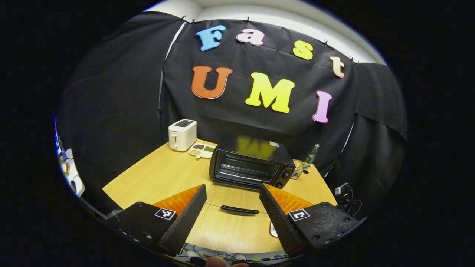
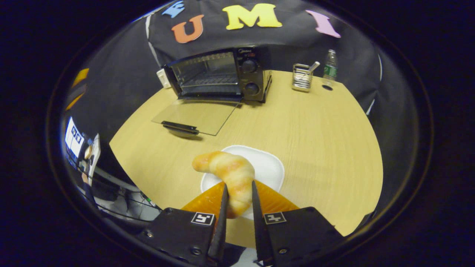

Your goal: Open the electric oven with the left hand, put the food in, and close the electric oven.

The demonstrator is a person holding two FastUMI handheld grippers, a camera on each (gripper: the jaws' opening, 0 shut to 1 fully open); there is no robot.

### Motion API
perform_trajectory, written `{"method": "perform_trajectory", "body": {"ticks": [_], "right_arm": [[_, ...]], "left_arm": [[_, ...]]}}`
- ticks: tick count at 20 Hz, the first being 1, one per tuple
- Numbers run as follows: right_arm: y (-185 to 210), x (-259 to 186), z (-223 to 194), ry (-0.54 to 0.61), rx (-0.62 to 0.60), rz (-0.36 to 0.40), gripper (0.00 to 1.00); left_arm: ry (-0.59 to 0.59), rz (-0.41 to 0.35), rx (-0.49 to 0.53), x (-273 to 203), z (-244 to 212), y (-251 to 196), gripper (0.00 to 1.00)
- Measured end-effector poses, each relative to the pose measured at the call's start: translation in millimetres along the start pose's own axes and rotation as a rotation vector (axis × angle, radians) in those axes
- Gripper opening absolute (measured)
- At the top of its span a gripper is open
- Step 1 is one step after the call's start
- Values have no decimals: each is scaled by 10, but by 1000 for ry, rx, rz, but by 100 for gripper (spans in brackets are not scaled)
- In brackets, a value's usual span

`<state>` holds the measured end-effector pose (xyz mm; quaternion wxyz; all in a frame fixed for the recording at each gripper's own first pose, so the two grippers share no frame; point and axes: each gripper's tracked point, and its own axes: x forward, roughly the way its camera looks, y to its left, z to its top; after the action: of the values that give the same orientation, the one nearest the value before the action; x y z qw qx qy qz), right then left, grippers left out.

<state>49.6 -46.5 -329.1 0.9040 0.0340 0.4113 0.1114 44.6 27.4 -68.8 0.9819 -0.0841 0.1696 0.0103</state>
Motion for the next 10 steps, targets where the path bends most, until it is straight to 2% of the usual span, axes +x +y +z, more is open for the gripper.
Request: {"method": "perform_trajectory", "body": {"ticks": [3,5,7,10], "right_arm": [[331,-196,52,-66,158,-50,34],[598,-219,127,-111,264,-56,34],[821,-150,234,-154,368,-69,34],[1067,105,615,-258,481,-87,33]], "left_arm": [[-3,-71,38,98,86,235,94],[2,-115,52,135,122,411,95],[27,-146,63,156,90,585,94],[62,-166,95,151,49,845,94]]}}
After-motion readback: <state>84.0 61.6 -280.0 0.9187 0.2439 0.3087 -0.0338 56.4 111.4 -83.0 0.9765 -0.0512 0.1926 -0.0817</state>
